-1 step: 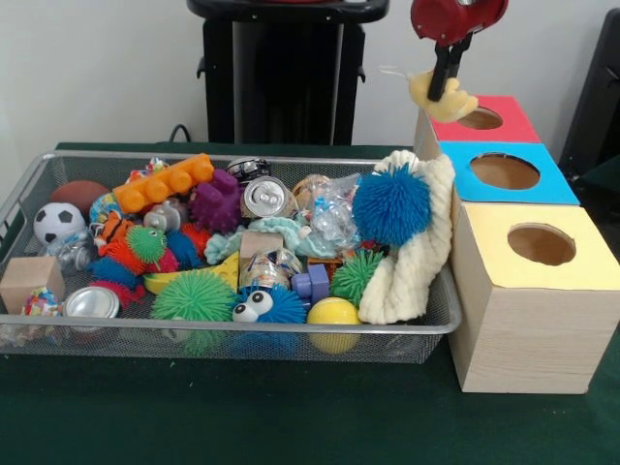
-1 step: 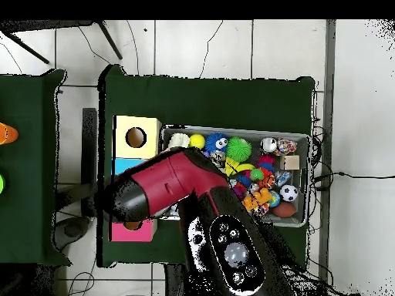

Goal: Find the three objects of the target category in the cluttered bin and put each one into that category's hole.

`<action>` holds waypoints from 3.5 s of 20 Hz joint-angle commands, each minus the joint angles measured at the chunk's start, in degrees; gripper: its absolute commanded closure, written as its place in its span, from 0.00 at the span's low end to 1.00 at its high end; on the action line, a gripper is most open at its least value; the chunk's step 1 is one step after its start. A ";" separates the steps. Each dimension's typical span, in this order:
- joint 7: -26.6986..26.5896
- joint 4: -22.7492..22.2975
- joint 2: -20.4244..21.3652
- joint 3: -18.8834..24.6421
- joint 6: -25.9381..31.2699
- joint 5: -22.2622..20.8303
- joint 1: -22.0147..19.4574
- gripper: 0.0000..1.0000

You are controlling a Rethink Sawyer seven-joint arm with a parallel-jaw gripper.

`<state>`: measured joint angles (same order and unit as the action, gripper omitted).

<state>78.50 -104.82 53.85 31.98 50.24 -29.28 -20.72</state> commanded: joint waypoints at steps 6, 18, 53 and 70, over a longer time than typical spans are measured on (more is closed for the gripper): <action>7.35 -6.28 -3.18 -4.87 -1.53 -1.16 2.30 1.00; 10.28 -7.95 -6.58 -8.57 -6.37 -3.11 5.82 1.00; 8.20 -3.43 -12.13 -10.28 -9.76 -0.70 15.26 1.00; 10.17 0.66 -13.73 -13.31 -16.15 -2.06 18.63 1.00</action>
<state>78.51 -108.52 45.31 20.02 44.01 -27.52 -2.95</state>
